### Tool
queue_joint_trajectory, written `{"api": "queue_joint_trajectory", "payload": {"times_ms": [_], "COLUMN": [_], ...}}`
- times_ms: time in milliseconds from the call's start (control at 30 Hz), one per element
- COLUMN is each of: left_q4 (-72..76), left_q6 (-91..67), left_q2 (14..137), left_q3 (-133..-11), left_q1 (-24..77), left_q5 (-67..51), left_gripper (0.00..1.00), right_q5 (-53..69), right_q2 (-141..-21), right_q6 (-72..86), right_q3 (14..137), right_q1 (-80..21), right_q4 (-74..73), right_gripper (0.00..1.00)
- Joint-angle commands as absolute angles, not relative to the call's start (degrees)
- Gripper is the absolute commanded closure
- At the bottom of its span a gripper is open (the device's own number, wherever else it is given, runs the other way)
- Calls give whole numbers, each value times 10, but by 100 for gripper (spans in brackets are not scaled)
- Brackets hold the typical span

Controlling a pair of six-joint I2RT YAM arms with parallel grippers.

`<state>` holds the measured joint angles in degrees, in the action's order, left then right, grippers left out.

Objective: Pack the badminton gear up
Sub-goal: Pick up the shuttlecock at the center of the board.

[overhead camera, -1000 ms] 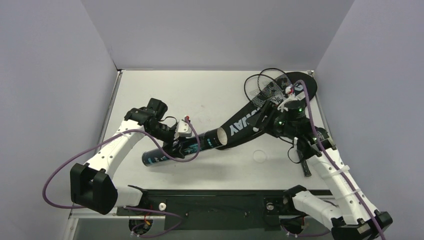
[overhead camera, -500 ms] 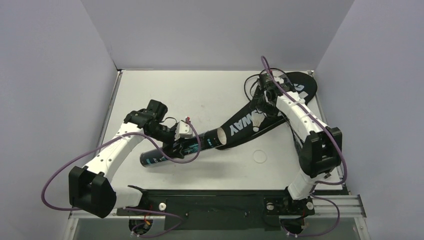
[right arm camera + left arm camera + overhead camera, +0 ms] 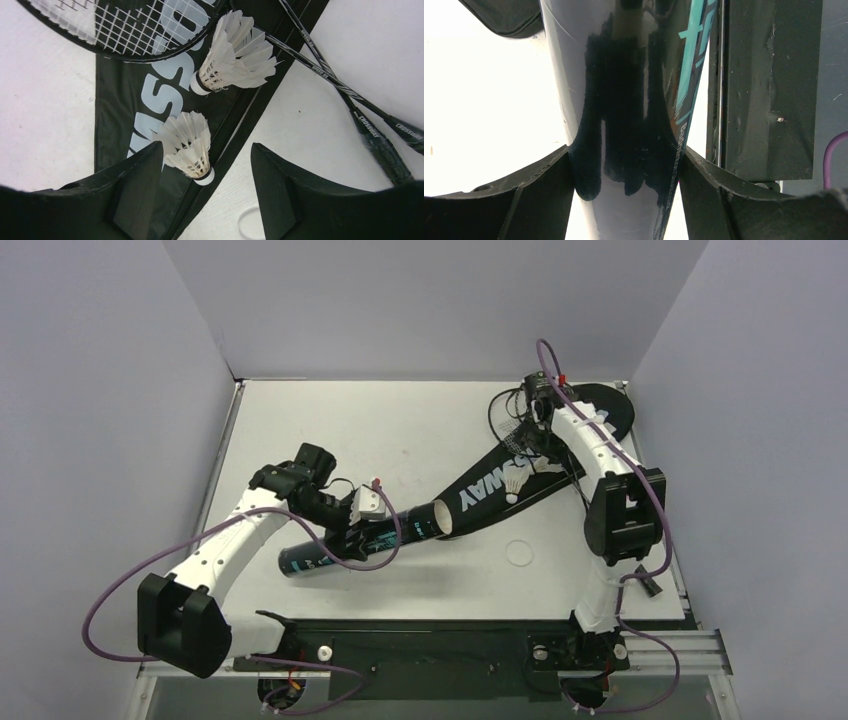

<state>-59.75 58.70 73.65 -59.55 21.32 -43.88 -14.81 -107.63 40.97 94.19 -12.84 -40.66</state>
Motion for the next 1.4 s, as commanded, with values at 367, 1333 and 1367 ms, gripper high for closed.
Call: {"api": "queue_joint_trajectory", "payload": {"times_ms": [367, 1333, 1367], "left_q4": [-588, -563, -563], "left_q6": [603, 610, 610], "left_q2": [709, 700, 700], "left_q3": [-598, -584, -584], "left_q1": [216, 217, 217], "left_q5": [-436, -394, -393], "left_gripper": [89, 90, 90], "right_q5": [-135, -139, -138], "right_q2": [-1145, -1133, -1127], "right_q6": [478, 507, 506], "right_q3": [966, 888, 886], "right_q1": [-123, -152, -153], "right_q4": [-433, -391, -389], "right_gripper": [45, 91, 92]}}
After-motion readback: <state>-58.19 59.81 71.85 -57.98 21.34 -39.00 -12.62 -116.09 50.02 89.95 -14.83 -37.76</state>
